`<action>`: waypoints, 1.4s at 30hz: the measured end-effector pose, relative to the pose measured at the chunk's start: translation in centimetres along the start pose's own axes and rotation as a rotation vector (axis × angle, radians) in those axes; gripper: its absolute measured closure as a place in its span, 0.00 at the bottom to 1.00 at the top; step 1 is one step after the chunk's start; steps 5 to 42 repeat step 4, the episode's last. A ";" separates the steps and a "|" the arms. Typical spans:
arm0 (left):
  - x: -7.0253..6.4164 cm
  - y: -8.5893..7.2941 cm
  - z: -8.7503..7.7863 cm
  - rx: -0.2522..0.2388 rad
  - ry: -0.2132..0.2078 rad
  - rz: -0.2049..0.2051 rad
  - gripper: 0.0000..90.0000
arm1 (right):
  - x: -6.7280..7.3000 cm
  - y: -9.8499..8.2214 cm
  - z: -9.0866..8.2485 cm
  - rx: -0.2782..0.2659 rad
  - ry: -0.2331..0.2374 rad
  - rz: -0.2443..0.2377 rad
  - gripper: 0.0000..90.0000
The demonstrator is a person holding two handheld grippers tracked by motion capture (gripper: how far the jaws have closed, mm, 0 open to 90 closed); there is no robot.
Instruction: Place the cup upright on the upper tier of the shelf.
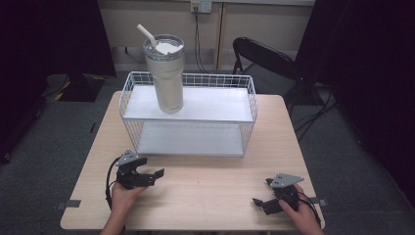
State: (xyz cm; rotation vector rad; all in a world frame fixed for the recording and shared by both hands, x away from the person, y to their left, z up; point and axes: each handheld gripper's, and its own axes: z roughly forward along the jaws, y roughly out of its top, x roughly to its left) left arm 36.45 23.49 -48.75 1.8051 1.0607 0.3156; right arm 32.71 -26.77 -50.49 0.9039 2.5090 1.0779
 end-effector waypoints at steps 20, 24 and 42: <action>-0.2 0.2 -0.3 0.011 0.005 0.007 0.08 | 0.0 0.0 0.0 0.000 0.000 0.000 0.08; -0.2 0.2 -0.3 0.011 0.005 0.007 0.08 | 0.0 0.0 0.0 0.000 0.000 0.000 0.08; -0.2 0.2 -0.3 0.011 0.005 0.007 0.08 | 0.0 0.0 0.0 0.000 0.000 0.000 0.08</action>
